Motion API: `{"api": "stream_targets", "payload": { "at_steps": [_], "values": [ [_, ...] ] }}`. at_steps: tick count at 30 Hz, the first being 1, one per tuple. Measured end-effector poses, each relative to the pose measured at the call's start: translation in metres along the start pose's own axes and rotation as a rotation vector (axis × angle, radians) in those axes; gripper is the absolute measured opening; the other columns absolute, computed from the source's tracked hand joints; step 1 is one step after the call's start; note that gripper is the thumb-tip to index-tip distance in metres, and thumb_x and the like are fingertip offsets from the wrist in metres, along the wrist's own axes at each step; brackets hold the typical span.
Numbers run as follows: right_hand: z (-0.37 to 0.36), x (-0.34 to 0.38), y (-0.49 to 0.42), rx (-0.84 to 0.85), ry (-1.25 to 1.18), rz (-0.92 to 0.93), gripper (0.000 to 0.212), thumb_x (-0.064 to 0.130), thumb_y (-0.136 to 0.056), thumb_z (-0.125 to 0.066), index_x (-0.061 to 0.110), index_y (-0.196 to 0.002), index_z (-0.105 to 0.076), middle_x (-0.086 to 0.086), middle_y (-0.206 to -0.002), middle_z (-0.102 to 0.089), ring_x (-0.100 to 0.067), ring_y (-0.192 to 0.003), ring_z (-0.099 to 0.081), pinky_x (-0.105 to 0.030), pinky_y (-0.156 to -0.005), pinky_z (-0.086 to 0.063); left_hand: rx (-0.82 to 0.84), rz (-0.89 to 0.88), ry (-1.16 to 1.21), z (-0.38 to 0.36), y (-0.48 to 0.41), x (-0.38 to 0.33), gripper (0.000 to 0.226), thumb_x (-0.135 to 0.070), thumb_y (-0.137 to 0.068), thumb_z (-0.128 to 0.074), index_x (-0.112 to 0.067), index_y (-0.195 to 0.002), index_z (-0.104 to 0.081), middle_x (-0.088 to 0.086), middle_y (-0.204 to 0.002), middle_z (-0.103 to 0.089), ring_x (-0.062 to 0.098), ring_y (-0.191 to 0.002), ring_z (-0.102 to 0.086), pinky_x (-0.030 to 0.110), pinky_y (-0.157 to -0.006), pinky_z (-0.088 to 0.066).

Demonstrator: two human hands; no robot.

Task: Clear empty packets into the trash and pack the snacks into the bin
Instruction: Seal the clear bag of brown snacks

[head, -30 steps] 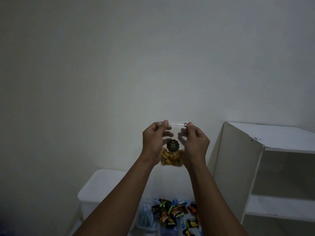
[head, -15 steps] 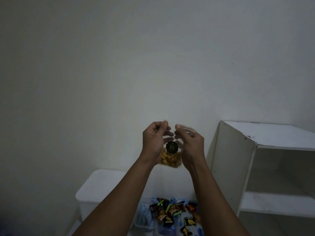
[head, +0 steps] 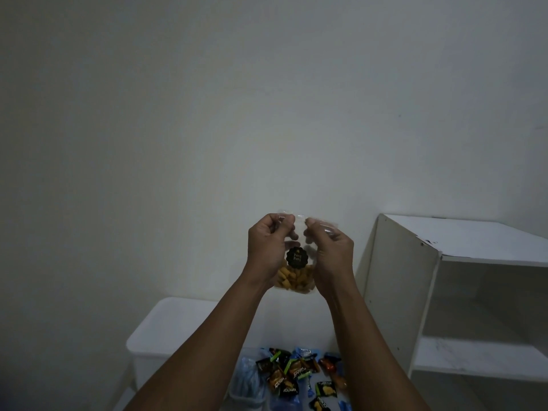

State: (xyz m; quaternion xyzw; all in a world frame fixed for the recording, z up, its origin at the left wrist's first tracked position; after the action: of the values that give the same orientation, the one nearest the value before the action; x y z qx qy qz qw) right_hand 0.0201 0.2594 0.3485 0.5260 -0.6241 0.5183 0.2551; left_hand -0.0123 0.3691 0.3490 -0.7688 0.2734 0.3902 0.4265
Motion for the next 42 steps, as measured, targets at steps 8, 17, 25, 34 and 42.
{"api": "stream_targets", "payload": {
  "at_steps": [8,17,25,34,42],
  "values": [
    [-0.007,-0.004,-0.002,0.005,0.064,0.052,0.012,0.022,-0.093,-0.068,0.014,-0.092,-0.076,0.006,-0.072,-0.070,-0.006,-0.072,-0.064,-0.035,-0.077,-0.055,0.000,-0.007,-0.099,0.003,-0.003,0.006,0.013,-0.027,-0.092,-0.068,-0.015,-0.093,-0.073,0.000,-0.081,-0.072,0.017,-0.076,-0.067,0.040,-0.080,-0.059],
    [-0.011,-0.012,-0.001,-0.028,0.061,0.055,0.018,0.024,-0.095,-0.064,0.013,-0.090,-0.077,0.008,-0.068,-0.065,-0.004,-0.069,-0.060,-0.033,-0.074,-0.053,0.013,0.053,-0.046,0.012,-0.005,0.006,0.010,-0.024,-0.088,-0.072,-0.015,-0.091,-0.074,0.001,-0.075,-0.068,0.016,-0.070,-0.063,0.035,-0.070,-0.054],
    [-0.015,-0.014,0.003,-0.151,-0.070,0.043,0.022,0.022,-0.099,-0.059,0.014,-0.089,-0.077,0.003,-0.073,-0.069,-0.005,-0.072,-0.065,-0.031,-0.076,-0.058,-0.014,0.075,-0.036,0.014,-0.007,0.006,0.007,-0.023,-0.090,-0.070,-0.018,-0.088,-0.073,0.000,-0.073,-0.066,0.017,-0.071,-0.061,0.037,-0.071,-0.053],
    [-0.008,-0.011,0.000,0.015,-0.019,-0.033,0.019,0.030,-0.088,-0.072,0.012,-0.085,-0.076,0.003,-0.071,-0.069,-0.011,-0.076,-0.064,-0.030,-0.072,-0.052,-0.031,0.056,0.100,0.017,-0.006,0.005,0.015,-0.019,-0.097,-0.060,-0.007,-0.091,-0.067,0.007,-0.077,-0.062,0.016,-0.072,-0.064,0.032,-0.067,-0.055],
    [-0.005,-0.009,-0.002,-0.005,0.063,0.031,0.012,0.020,-0.089,-0.072,0.008,-0.089,-0.075,0.009,-0.062,-0.068,0.003,-0.061,-0.061,-0.014,-0.058,-0.049,0.027,0.017,-0.007,0.009,-0.002,0.008,0.014,-0.019,-0.095,-0.064,-0.007,-0.090,-0.070,0.005,-0.074,-0.066,0.015,-0.071,-0.065,0.037,-0.073,-0.059]
  ]
}}
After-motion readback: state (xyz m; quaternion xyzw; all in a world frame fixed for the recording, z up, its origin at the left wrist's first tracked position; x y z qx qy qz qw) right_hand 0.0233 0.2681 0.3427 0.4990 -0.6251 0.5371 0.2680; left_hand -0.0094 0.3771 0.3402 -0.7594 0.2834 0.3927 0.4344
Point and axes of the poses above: each hand's wrist, its own y-axis away from the middle knuckle, its own z-axis out of the back of the hand, x = y × z, the point moved 2 cm from there along -y, towards the middle knuckle
